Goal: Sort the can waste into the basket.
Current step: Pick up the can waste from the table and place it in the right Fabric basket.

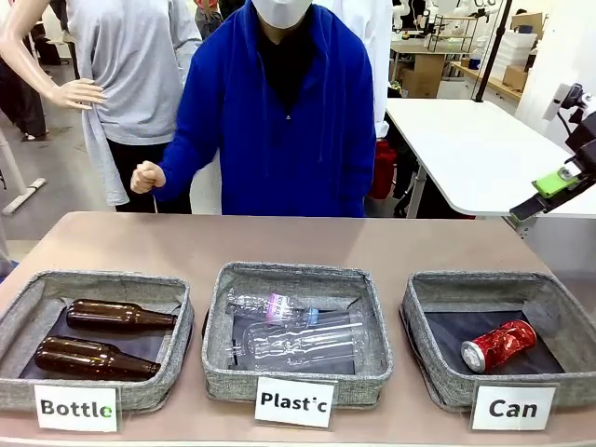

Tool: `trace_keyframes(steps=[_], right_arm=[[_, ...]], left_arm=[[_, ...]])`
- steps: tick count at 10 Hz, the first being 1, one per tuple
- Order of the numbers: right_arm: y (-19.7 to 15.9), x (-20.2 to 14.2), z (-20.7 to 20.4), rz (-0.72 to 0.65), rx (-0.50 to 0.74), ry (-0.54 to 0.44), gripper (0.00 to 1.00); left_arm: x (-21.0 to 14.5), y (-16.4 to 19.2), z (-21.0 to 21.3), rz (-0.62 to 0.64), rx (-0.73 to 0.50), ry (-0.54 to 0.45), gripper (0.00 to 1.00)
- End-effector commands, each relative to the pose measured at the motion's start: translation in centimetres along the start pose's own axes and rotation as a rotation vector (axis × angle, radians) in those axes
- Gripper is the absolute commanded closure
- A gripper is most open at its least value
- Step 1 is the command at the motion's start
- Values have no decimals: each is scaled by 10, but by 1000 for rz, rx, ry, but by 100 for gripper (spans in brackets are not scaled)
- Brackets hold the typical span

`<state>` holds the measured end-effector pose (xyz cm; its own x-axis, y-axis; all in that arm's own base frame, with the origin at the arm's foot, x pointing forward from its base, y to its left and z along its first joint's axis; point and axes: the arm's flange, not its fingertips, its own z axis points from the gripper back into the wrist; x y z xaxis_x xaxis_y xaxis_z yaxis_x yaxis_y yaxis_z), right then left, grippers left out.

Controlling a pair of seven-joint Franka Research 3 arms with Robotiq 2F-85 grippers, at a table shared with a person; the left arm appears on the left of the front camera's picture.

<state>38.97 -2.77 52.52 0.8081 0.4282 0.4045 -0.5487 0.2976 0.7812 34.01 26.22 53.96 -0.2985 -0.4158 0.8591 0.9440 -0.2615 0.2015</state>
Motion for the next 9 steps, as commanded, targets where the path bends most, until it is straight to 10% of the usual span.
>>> trace_keyframes(steps=[1,5,9], right_arm=[[0,0,0,0,0,0,0],[89,-65,91,-197,-280,-56,0],[102,-162,138,-257,-429,-227,0]], left_arm=[[15,13,-53,-44,-87,-15,61],[113,92,-253,-86,-239,-190,61],[209,112,-453,57,-1,-117,61]])
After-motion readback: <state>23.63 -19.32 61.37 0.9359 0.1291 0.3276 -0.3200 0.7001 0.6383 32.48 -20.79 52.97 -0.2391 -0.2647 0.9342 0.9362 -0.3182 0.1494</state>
